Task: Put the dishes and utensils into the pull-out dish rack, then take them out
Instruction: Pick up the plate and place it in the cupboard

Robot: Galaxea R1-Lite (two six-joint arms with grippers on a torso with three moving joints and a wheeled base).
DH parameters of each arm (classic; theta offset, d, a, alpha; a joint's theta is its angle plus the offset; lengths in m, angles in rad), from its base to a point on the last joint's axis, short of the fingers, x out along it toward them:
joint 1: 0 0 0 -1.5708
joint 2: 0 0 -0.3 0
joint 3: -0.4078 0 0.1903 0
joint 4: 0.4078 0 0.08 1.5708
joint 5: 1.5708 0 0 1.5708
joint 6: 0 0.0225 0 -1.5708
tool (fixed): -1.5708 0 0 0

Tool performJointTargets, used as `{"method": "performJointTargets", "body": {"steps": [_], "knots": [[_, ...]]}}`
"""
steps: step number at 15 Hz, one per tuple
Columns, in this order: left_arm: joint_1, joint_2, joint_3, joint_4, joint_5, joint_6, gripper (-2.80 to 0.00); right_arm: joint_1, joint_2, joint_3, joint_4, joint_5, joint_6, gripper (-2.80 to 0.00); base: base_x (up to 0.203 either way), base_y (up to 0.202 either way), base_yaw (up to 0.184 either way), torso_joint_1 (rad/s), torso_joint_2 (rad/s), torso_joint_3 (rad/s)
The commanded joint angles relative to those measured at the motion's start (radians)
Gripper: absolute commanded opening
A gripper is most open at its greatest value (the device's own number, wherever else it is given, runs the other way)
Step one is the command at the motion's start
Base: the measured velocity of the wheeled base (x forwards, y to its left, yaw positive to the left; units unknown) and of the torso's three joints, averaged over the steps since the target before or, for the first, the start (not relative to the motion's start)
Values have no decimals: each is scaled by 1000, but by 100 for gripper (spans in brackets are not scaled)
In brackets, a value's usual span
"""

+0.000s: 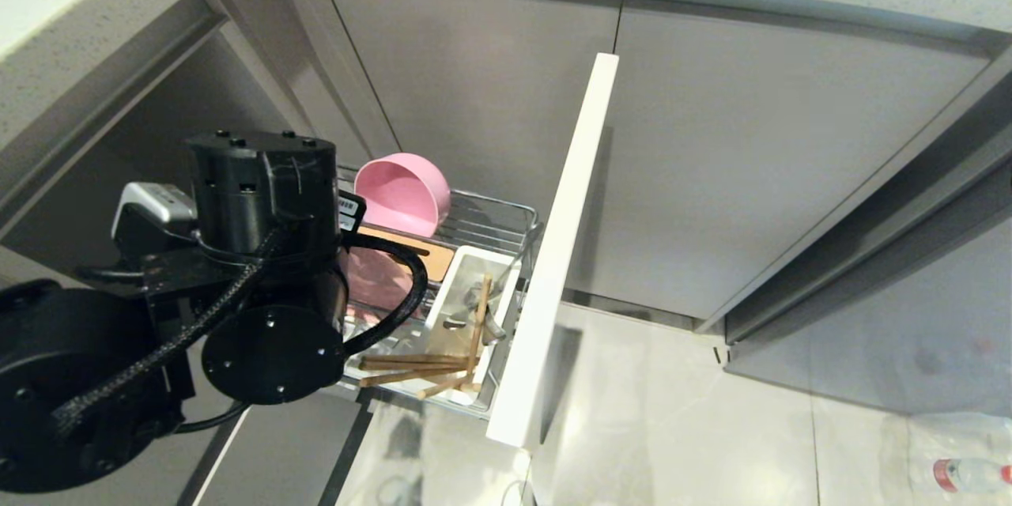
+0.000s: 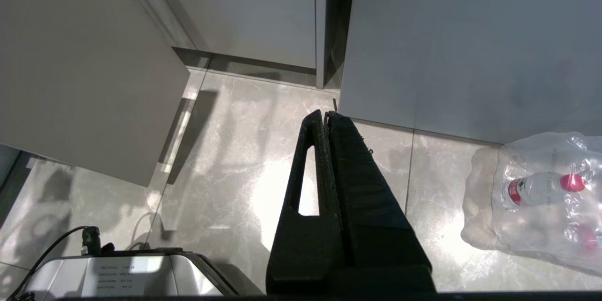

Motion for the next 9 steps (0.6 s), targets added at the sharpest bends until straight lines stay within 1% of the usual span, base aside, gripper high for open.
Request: {"method": "performJointTargets", "body": {"steps": [1, 4, 9], "knots": [[0, -8, 0, -3, 7, -6, 0, 0, 0, 2, 0, 0, 0, -280, 0, 0, 0, 0, 0, 0], [-4, -24, -2, 12, 6, -5, 0, 0, 0, 2, 0, 0, 0, -280, 0, 0, 0, 0, 0, 0], [-25, -108, -9, 101, 6, -6, 0, 0, 0, 2, 0, 0, 0, -280, 0, 0, 0, 0, 0, 0]]}}
